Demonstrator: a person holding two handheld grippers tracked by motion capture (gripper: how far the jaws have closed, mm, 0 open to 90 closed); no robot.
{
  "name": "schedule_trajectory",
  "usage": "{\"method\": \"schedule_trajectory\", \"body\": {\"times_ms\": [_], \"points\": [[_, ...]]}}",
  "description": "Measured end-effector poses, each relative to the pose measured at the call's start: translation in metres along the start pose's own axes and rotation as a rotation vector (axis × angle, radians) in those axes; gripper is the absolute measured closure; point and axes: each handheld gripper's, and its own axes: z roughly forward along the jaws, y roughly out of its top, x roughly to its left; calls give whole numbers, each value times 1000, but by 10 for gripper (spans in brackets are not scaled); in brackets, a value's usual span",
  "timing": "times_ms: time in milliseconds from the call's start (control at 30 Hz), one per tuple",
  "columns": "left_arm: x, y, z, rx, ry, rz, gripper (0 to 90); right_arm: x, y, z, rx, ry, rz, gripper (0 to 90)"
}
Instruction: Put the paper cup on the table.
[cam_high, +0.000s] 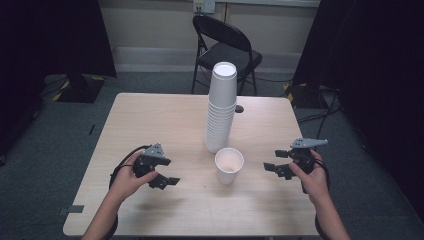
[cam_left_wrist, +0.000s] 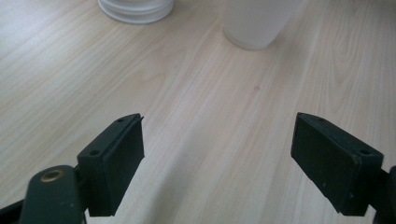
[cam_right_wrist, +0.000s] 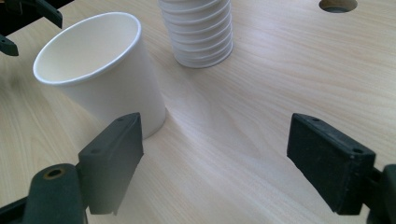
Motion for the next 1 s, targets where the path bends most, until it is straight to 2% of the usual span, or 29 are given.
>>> {"method": "schedule_trajectory", "body": {"times_ms": [167,400,533,633,767,1000], "points": [[3,-12,-4,9,14,-15,171,-1,-7,1,0,-2,9,183],[6,-29,-9,22,36,-35,171,0,-15,2,37,-17,-19,183],[10,-41,-12,27,47,-56,171,-1,-25,3,62,-28,-15,184],[12,-49,-16,24,57,-71,171,-3,-33,3,63,-29,1,185],[15,-57,-19,39,79,-65,171,-5,-42,4,70,-34,8,186],[18,-71,-26,40,102,-80,172,-6,-48,-2,56,-45,8,186]]}}
